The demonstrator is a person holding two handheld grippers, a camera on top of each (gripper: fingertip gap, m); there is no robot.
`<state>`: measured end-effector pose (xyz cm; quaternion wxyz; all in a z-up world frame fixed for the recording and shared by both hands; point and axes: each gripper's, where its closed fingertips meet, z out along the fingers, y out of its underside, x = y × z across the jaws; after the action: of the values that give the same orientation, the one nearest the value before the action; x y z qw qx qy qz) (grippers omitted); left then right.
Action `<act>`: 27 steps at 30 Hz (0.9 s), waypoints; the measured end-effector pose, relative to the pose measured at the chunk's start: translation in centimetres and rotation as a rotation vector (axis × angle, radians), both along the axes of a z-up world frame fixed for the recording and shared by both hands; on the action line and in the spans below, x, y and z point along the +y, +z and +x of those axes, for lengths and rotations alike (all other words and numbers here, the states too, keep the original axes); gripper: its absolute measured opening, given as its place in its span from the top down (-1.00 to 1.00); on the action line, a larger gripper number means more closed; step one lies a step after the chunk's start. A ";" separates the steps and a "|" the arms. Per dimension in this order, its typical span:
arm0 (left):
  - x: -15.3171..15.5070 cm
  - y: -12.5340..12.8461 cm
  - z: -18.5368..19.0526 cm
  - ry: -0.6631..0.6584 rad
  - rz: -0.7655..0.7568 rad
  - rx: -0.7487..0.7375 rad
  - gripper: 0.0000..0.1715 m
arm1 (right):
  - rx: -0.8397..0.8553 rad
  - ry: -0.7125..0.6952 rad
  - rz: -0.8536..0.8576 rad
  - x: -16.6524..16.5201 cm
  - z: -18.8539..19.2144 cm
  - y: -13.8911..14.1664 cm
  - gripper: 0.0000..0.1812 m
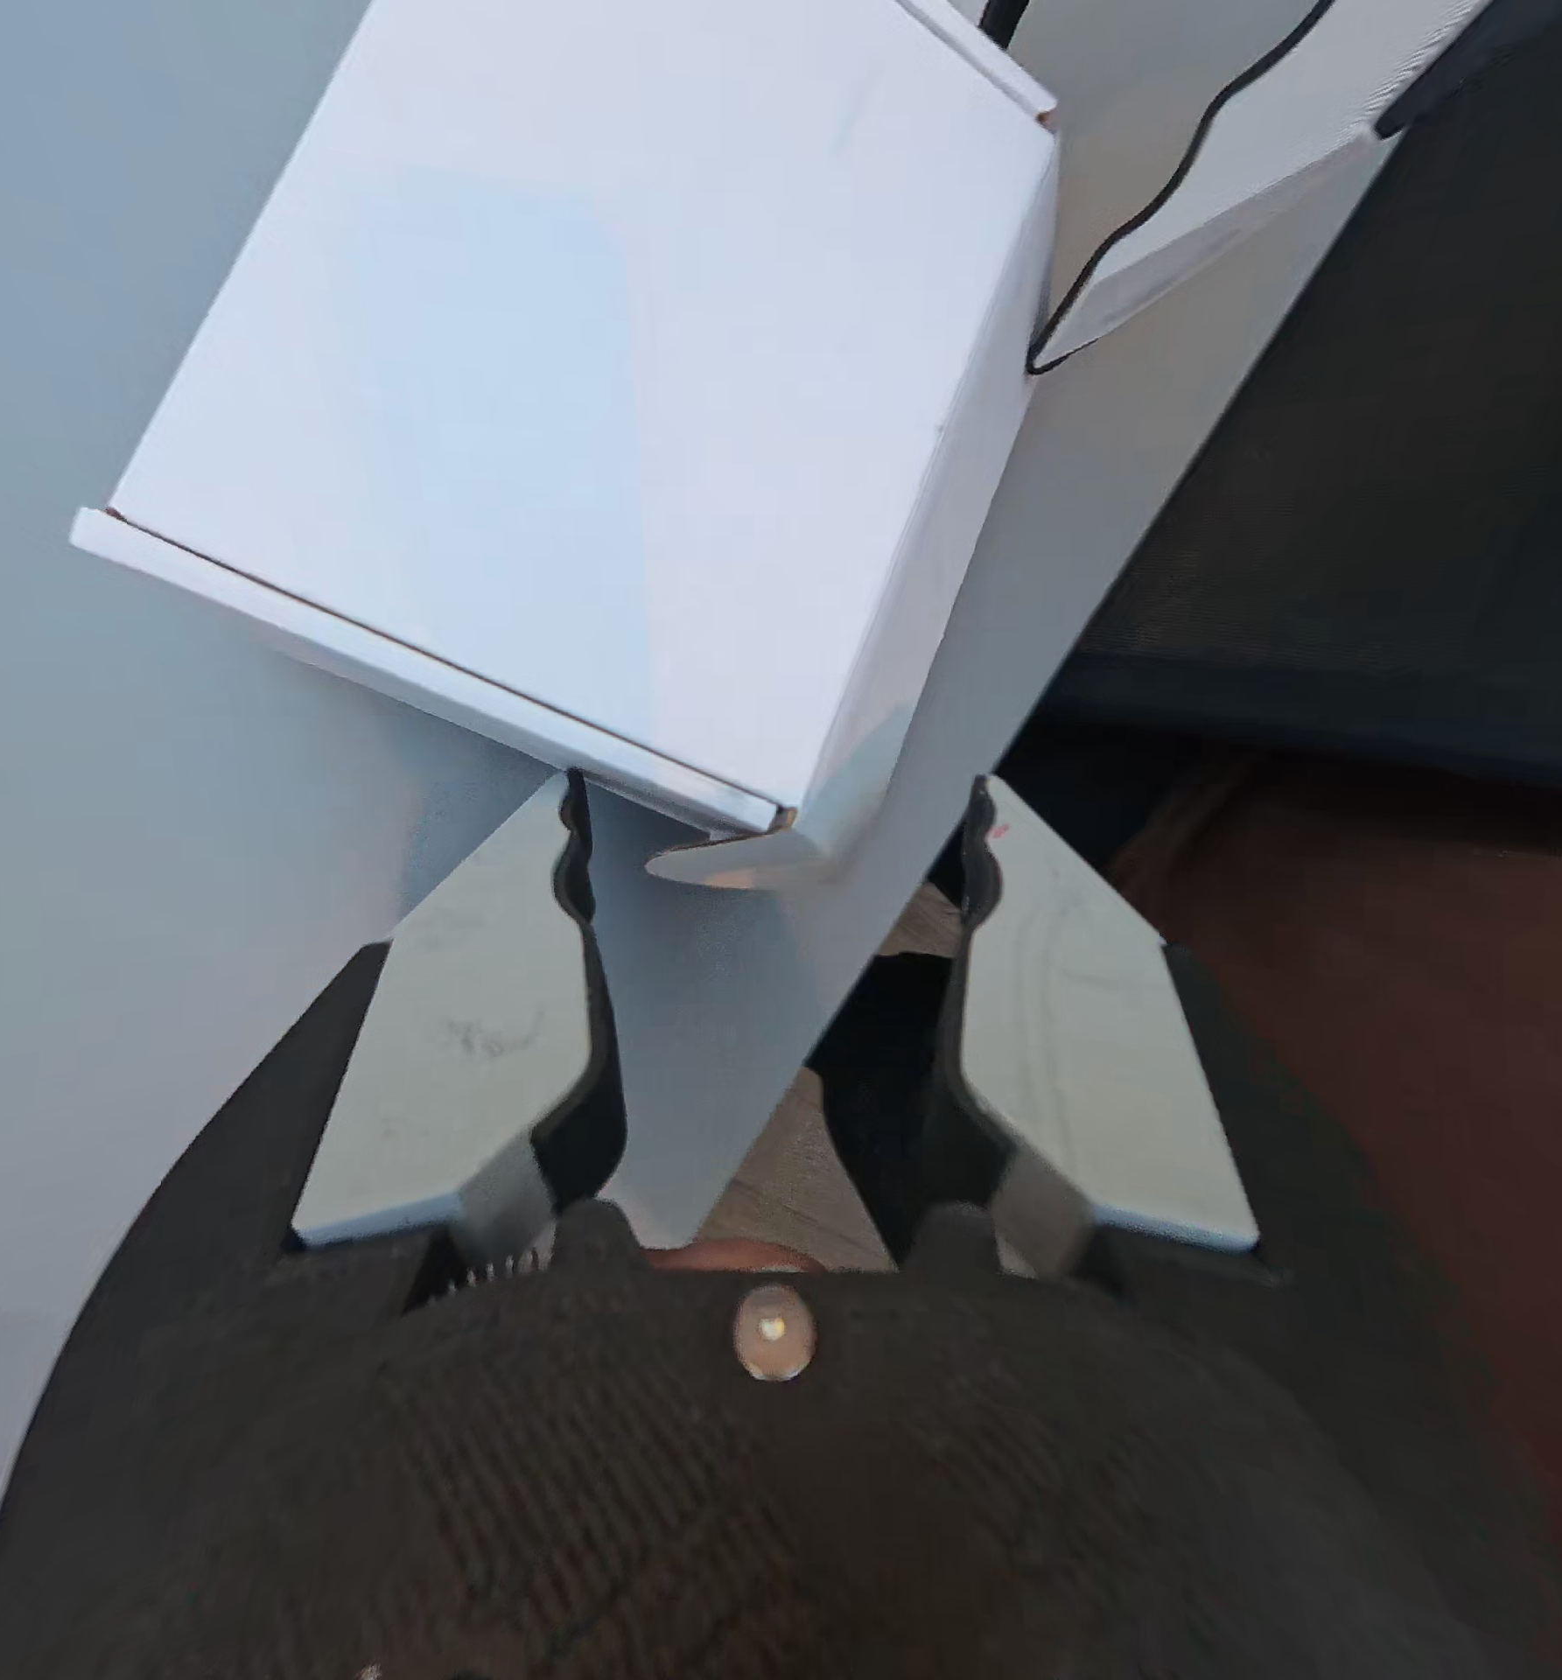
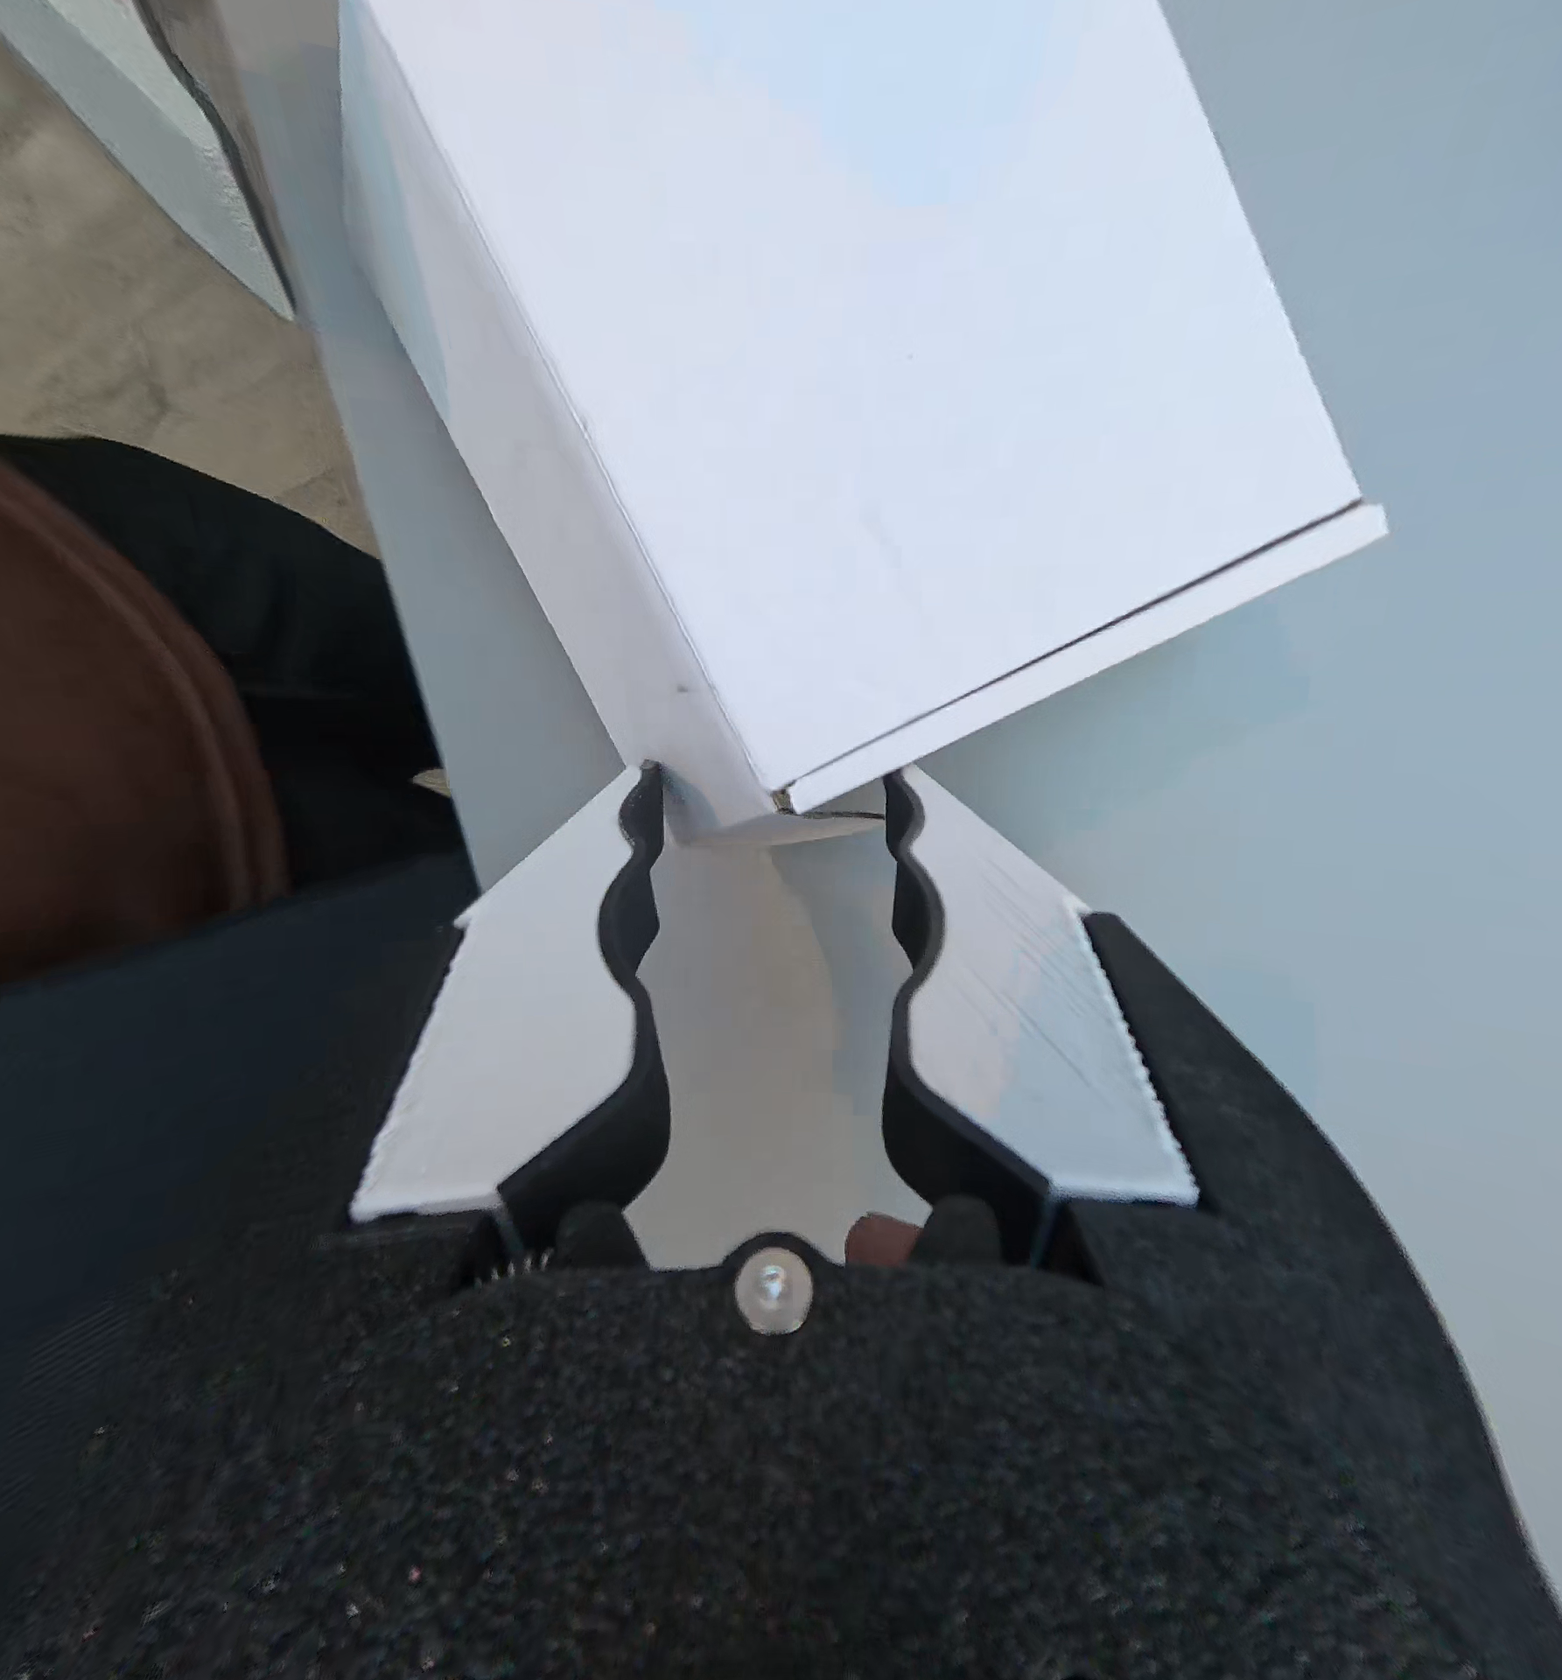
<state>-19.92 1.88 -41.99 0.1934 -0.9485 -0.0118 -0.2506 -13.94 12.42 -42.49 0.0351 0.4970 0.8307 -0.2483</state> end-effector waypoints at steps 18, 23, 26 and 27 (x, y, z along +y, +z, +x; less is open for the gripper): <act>0.7 4.6 -1.6 0.282 -0.001 -0.364 0.00 | -0.311 -0.445 -0.480 0.0 -2.5 4.5 0.47; 2.8 3.9 -4.0 0.323 0.018 -0.264 0.02 | -0.273 -0.551 -0.524 1.8 -4.9 4.7 0.48; 3.1 3.7 -5.0 0.317 0.018 -0.215 0.04 | -0.213 -0.545 -0.481 2.6 -5.7 4.9 0.47; 2.9 3.9 -5.0 0.304 0.017 -0.208 0.02 | -0.189 -0.529 -0.460 2.7 -5.7 5.2 0.46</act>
<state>-24.97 4.82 -38.10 0.2345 -0.9031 -0.1728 -0.3155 -19.61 15.12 -37.33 0.1570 0.6948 0.5888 -0.3820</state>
